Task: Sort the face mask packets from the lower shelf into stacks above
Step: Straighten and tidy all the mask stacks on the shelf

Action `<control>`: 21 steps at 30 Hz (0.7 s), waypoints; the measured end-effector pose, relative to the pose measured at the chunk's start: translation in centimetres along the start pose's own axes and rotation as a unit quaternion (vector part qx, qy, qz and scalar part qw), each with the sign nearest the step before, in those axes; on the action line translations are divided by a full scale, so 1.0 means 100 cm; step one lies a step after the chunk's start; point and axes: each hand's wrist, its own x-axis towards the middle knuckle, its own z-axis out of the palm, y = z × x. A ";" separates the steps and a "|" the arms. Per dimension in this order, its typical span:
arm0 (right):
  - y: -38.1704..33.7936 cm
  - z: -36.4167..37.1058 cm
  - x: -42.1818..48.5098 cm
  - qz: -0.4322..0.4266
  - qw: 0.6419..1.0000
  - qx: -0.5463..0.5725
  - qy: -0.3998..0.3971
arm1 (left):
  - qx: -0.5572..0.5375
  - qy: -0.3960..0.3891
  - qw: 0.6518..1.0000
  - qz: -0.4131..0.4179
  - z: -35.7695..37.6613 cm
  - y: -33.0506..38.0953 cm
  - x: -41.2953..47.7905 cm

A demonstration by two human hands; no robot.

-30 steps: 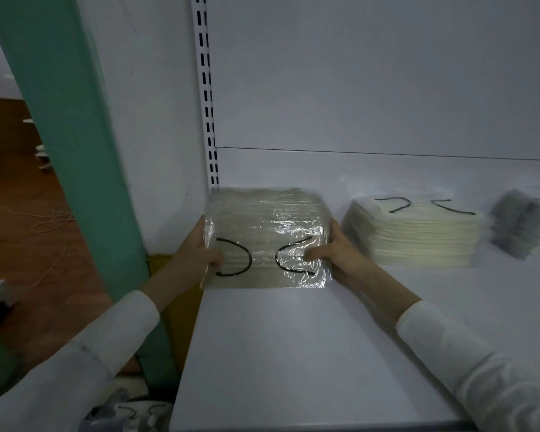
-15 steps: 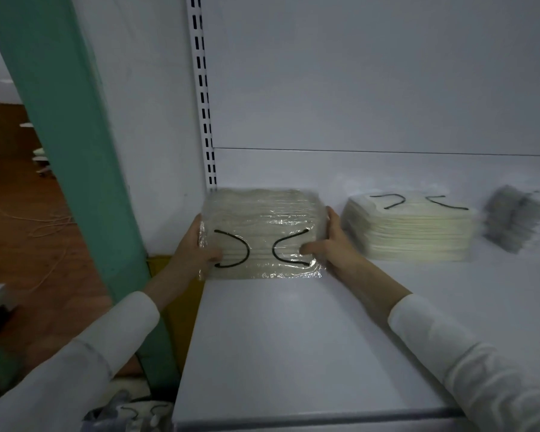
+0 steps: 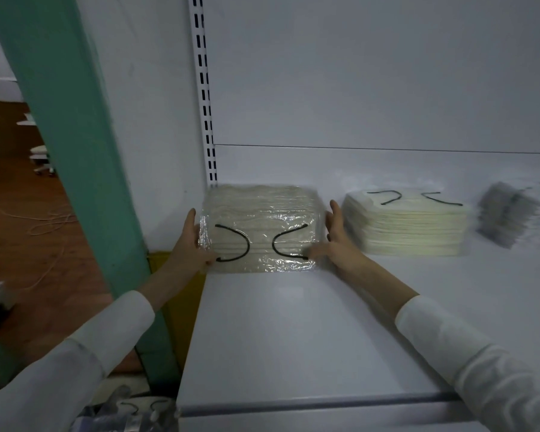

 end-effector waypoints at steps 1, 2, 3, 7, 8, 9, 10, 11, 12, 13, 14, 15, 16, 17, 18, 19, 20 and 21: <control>-0.003 -0.002 0.000 -0.008 1.000 -0.008 0.007 | 0.001 0.008 1.000 0.005 -0.002 0.004 0.001; -0.007 -0.005 -0.001 -0.019 0.999 -0.026 0.015 | 0.017 0.017 1.000 0.012 -0.005 0.008 0.001; -0.011 -0.008 -0.002 -0.030 0.998 -0.050 0.023 | 0.045 0.023 0.998 0.025 -0.007 0.014 0.001; -0.031 -0.015 -0.009 -0.101 0.980 -0.162 0.060 | 0.173 0.049 0.975 0.133 -0.017 0.043 -0.005; -0.037 -0.016 -0.013 -0.129 0.969 -0.197 0.068 | 0.201 0.054 0.964 0.165 -0.019 0.052 -0.007; -0.044 -0.018 -0.016 -0.158 0.957 -0.232 0.074 | 0.233 0.058 0.950 0.197 -0.019 0.061 -0.009; -0.051 -0.020 -0.019 -0.184 0.944 -0.263 0.076 | 0.265 0.059 0.936 0.224 -0.018 0.071 -0.011; -0.057 -0.023 -0.023 -0.206 0.931 -0.293 0.075 | 0.294 0.054 0.923 0.241 -0.015 0.082 -0.014; -0.063 -0.026 -0.026 -0.226 0.915 -0.325 0.074 | 0.318 0.041 0.914 0.251 -0.010 0.093 -0.016; -0.069 -0.030 -0.029 -0.241 0.899 -0.358 0.076 | 0.340 0.024 0.905 0.255 -0.002 0.104 -0.019; -0.074 -0.034 -0.034 -0.249 0.881 -0.393 0.077 | 0.361 0.008 0.895 0.262 0.007 0.113 -0.020; -0.078 -0.038 -0.038 -0.257 0.863 -0.428 0.079 | 0.378 -0.004 0.886 0.269 0.017 0.120 -0.020; -0.080 -0.042 -0.043 -0.262 0.844 -0.461 0.080 | 0.390 -0.015 0.877 0.281 0.029 0.126 -0.021; -0.083 -0.047 -0.049 -0.267 0.825 -0.490 0.082 | 0.397 -0.024 0.871 0.290 0.042 0.131 -0.022; -0.085 -0.053 -0.054 -0.270 0.810 -0.513 0.086 | 0.402 -0.033 0.865 0.298 0.056 0.134 -0.022; -0.087 -0.060 -0.060 -0.269 0.799 -0.531 0.087 | 0.406 -0.042 0.862 0.300 0.069 0.137 -0.023; -0.089 -0.067 -0.066 -0.269 0.790 -0.544 0.086 | 0.409 -0.052 0.860 0.302 0.082 0.139 -0.023; -0.090 -0.076 -0.071 -0.268 0.784 -0.553 0.086 | 0.411 -0.060 0.857 0.303 0.095 0.142 -0.025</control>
